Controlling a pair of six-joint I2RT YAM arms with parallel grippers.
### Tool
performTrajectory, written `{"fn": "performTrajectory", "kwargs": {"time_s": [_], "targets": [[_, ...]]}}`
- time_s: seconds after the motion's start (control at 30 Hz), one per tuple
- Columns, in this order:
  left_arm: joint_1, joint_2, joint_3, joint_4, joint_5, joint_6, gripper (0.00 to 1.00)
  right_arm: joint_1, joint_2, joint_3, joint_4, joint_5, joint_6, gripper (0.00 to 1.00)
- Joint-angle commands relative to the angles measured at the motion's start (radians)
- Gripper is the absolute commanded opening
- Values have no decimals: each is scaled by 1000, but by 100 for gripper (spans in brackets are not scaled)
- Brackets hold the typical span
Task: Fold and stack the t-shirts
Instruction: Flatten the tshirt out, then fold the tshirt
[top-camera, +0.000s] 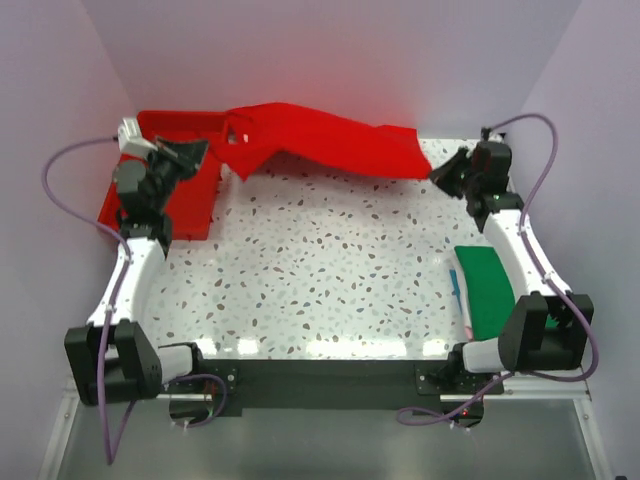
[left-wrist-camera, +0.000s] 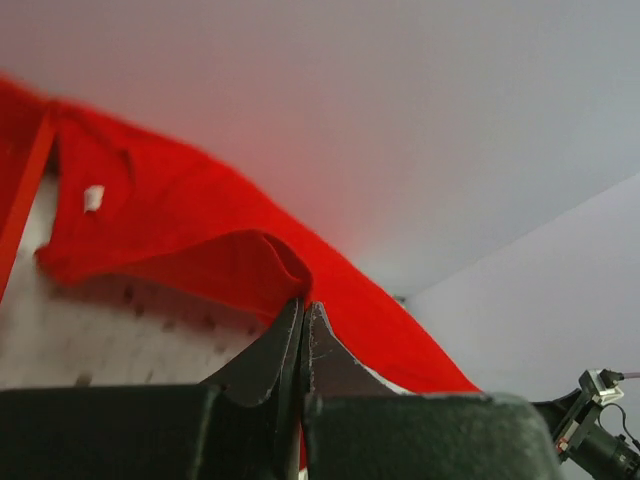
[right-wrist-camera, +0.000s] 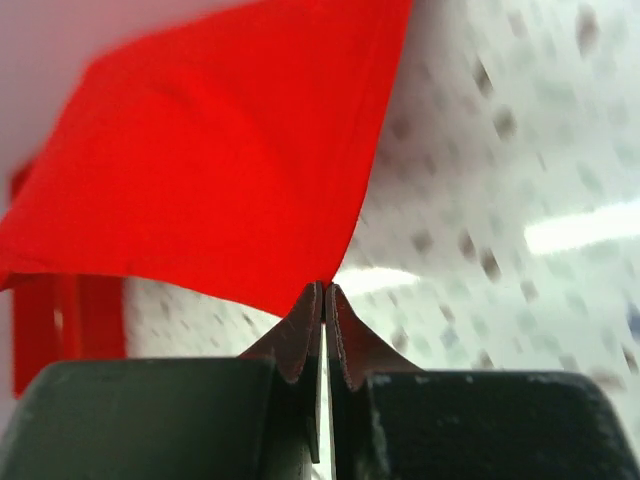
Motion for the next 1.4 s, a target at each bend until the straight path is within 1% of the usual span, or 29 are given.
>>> {"fn": "performTrajectory", "kwargs": {"time_s": [0.0,0.03,0.07,0.1,0.13,0.17,0.2,0.23,0.3,0.33,0.4,0.47,0.53,0.63,0.7,0.73,0.77,0.83,0.87,0.9,0.93,0.97,1.0,1.03,1.07,1.17,1.2,1.23,1.37], "targets": [[0,-263,-244,-5,-44,-11,0,-2,-177,-181,-26,-14,15,0],[0,-308,-286,-63,-46,-5,0,-4,-202,-268,-39,-6,12,0],[2,-354,-323,-106,-55,15,0,-4,-220,-307,-57,-11,9,0],[2,-438,-382,-155,-73,23,0,-2,-260,-374,-98,-8,0,0],[2,-478,-412,-238,-76,30,0,-4,-279,-407,-114,0,-9,0],[2,-551,-435,-290,-81,53,0,-2,-298,-439,-147,9,-14,0],[2,-584,-471,-350,-93,59,0,-2,-320,-502,-161,9,-17,0],[0,-616,-496,-448,-96,61,0,-2,-363,-531,-174,9,-22,0],[0,-716,-553,-560,-109,73,0,-4,-409,-587,-227,23,-17,0],[2,-750,-571,-649,-113,73,0,-2,-455,-620,-252,29,-16,0],[0,-840,-604,-770,-132,81,0,-4,-498,-657,-324,42,-16,0],[-1,-917,-622,-826,-147,84,0,-4,-561,-670,-365,60,-17,0],[-3,-930,-636,-832,-144,82,0,-4,-592,-677,-389,80,-11,0],[-1,-868,-608,-802,-147,75,0,-4,-569,-648,-385,75,-6,0],[-1,-798,-572,-775,-167,81,0,-4,-511,-624,-375,80,-12,0],[-1,-769,-561,-733,-172,82,0,-2,-485,-596,-367,89,-13,0],[-3,-705,-553,-700,-170,76,0,-2,-462,-581,-352,95,-13,0],[-3,-625,-520,-614,-158,66,0,-4,-380,-532,-330,100,-5,0],[-9,-539,-491,-585,-156,61,0,-2,-353,-515,-311,101,3,0],[-15,-494,-474,-536,-165,59,0,-4,-292,-483,-301,106,6,0],[-26,-451,-455,-513,-173,59,0,-2,-265,-467,-289,104,10,0],[-54,-364,-408,-498,-197,61,0,-4,-232,-452,-271,101,20,0],[-70,-321,-380,-478,-210,66,0,-2,-175,-423,-260,98,23,0],[-105,-240,-351,-473,-225,73,0,-2,-141,-409,-254,92,27,0],[-113,-203,-296,-470,-263,76,0,-4,-116,-397,-234,91,33,0],[-174,-77,-208,-450,-308,78,0,-32,-20,-337,-211,83,43,0],[-180,-46,-188,-412,-313,78,0,-35,5,-326,-206,81,44,0],[-194,12,-168,-406,-314,76,0,-36,40,-317,-201,78,44,0],[-227,149,-44,-398,-323,82,0,-55,114,-279,-183,63,46,0]]}}
